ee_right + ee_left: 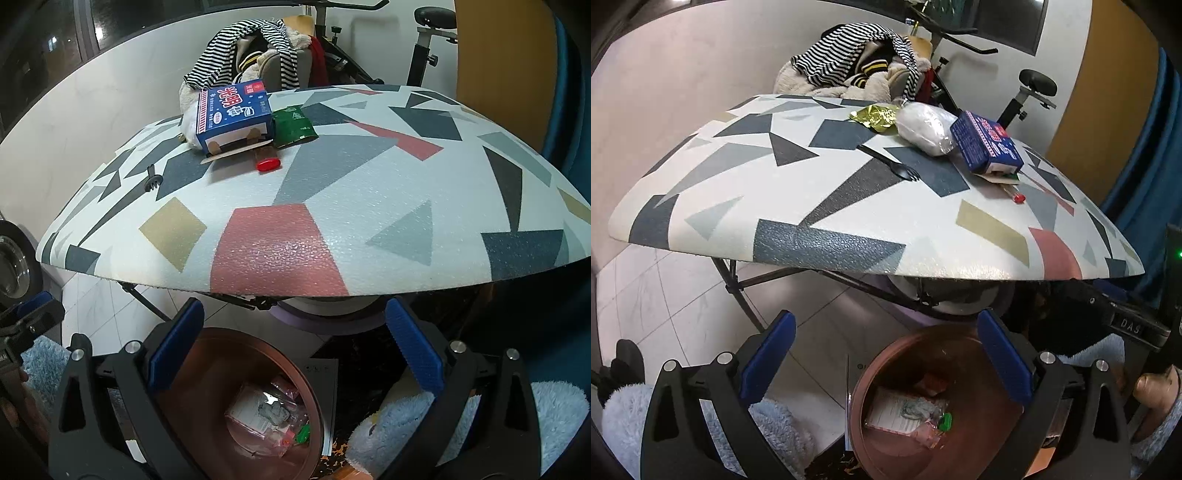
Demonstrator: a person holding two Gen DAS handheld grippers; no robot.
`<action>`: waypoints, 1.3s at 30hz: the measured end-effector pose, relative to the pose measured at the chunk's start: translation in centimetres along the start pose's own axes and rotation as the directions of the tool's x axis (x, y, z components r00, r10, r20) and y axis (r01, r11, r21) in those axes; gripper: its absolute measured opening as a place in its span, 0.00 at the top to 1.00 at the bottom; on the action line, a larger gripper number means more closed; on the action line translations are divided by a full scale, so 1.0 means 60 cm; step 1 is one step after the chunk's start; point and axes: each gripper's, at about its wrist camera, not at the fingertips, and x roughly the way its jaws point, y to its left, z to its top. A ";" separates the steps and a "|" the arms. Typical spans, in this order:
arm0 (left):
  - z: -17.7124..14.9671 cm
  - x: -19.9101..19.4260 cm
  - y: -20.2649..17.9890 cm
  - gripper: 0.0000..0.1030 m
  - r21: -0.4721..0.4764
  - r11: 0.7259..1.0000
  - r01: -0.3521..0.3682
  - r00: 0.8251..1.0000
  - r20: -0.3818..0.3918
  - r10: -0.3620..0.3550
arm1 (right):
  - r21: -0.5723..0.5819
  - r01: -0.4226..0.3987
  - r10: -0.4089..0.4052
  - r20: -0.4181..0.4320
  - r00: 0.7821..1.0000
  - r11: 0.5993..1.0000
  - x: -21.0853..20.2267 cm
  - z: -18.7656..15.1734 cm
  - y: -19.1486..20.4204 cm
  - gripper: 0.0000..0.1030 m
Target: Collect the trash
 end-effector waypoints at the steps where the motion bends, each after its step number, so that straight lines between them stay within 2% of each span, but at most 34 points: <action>1: 0.001 -0.001 0.000 0.06 -0.002 1.000 -0.001 1.000 0.005 0.001 | -0.001 0.001 -0.001 0.000 1.000 1.000 0.000 0.000 0.000 0.06; 9: 0.008 -0.008 0.008 0.06 -0.019 1.000 -0.002 1.000 0.024 0.003 | -0.001 -0.001 0.001 0.007 1.000 1.000 -0.002 0.004 0.000 0.06; 13: 0.030 -0.019 0.022 0.06 -0.063 0.997 0.045 0.998 0.042 -0.042 | 0.007 -0.014 0.014 0.023 1.000 1.000 -0.008 0.023 -0.006 0.06; 17: 0.079 -0.022 0.028 0.06 -0.086 0.993 0.081 0.995 0.068 -0.075 | -0.025 -0.029 0.030 0.047 0.998 0.999 -0.003 0.067 -0.004 0.06; 21: 0.135 -0.017 0.030 0.06 -0.071 0.993 0.090 0.992 0.093 -0.083 | -0.072 -0.048 0.053 0.077 0.996 0.996 0.016 0.136 0.013 0.06; 25: 0.183 0.003 0.045 0.06 -0.096 0.993 0.075 0.994 0.081 -0.067 | -0.146 -0.064 0.076 0.080 0.994 0.987 0.051 0.203 0.047 0.06; 30: 0.217 0.041 0.087 0.06 -0.202 0.977 0.064 0.998 0.030 -0.059 | -0.208 -0.054 0.066 0.052 0.996 0.977 0.102 0.258 0.089 0.06; 34: 0.227 0.069 0.112 0.06 -0.273 0.960 0.064 0.998 -0.002 -0.067 | -0.242 -0.033 0.038 0.018 0.999 0.970 0.148 0.288 0.118 0.06; 39: 0.241 0.090 0.112 0.08 -0.277 0.958 0.077 0.996 -0.019 -0.085 | -0.261 -0.017 0.011 -0.024 1.000 0.965 0.192 0.303 0.133 0.06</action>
